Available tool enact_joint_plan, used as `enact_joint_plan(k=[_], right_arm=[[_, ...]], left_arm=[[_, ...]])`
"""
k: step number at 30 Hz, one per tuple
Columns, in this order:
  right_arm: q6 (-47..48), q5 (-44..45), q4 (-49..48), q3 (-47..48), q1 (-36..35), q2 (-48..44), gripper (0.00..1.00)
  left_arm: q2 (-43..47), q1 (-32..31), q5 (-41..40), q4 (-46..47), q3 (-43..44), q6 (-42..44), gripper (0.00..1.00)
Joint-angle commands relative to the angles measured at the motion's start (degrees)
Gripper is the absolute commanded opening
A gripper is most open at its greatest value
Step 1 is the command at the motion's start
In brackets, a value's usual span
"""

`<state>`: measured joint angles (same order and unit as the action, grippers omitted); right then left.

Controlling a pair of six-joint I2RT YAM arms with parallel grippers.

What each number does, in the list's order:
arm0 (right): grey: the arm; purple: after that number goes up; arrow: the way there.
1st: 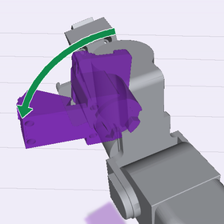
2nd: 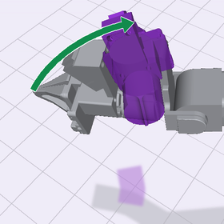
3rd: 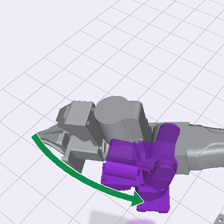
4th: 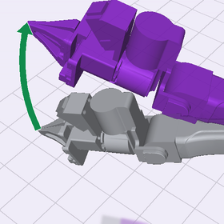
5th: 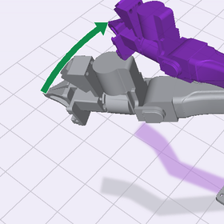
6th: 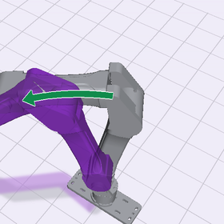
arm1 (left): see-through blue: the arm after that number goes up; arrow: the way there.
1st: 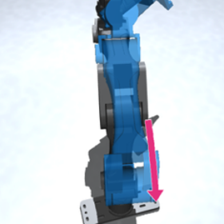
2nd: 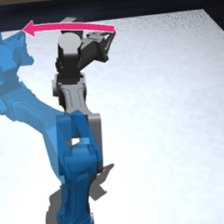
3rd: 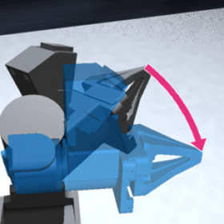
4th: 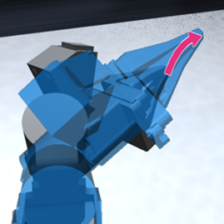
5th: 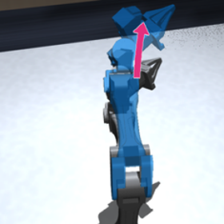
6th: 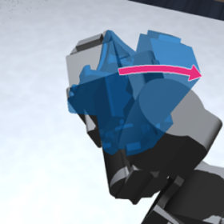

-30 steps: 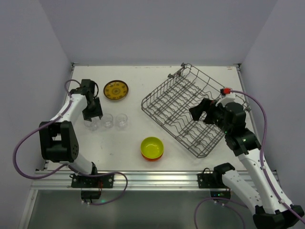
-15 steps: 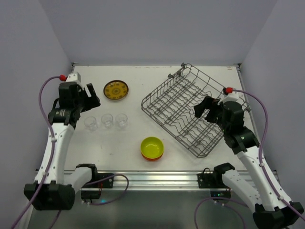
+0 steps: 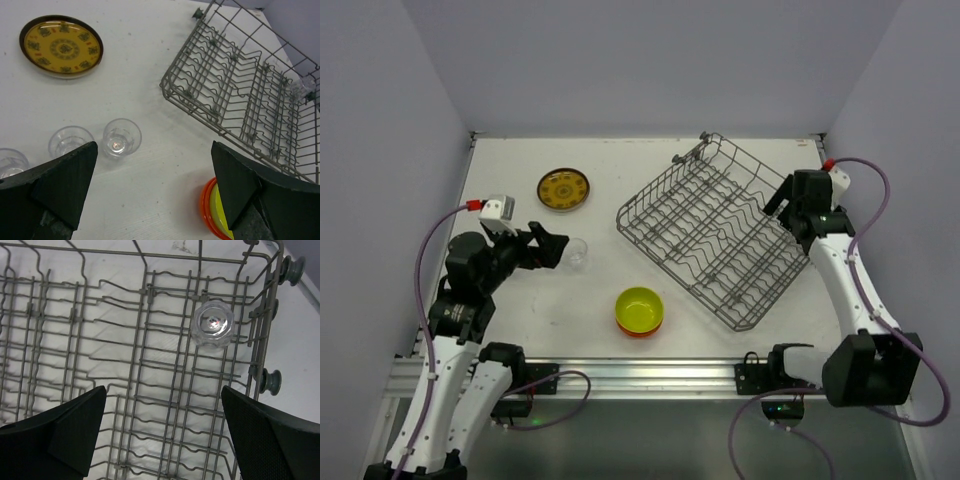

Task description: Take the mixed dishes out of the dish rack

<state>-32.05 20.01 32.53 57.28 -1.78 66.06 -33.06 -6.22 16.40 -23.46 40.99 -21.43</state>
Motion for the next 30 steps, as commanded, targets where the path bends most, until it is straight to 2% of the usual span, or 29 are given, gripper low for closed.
enact_joint_plan(k=[1,7,15,19,26,30], right_arm=[[-2.48,7.06,0.95,6.00,2.82,5.91,0.99],[-2.14,6.79,0.07,9.69,6.97,15.57,0.98],[-3.19,8.20,-0.63,11.28,9.16,22.87,0.98],[-2.58,5.39,-1.60,12.07,10.92,26.04,0.96],[-1.61,3.98,-3.62,11.63,11.36,28.33,0.83],[-1.87,4.77,-4.76,10.05,11.36,27.72,0.71]], left_arm=[[1.07,-3.62,0.74,2.46,-0.21,0.78,1.00],[0.98,-5.91,-1.64,1.75,-0.30,0.69,1.00],[-1.83,-6.61,-3.04,0.17,0.40,0.69,1.00],[-2.62,-6.88,-3.13,0.35,0.40,0.78,1.00],[-3.15,-7.23,-1.90,0.44,0.32,1.13,1.00],[-2.89,-7.40,-1.90,0.44,0.40,1.13,1.00]])
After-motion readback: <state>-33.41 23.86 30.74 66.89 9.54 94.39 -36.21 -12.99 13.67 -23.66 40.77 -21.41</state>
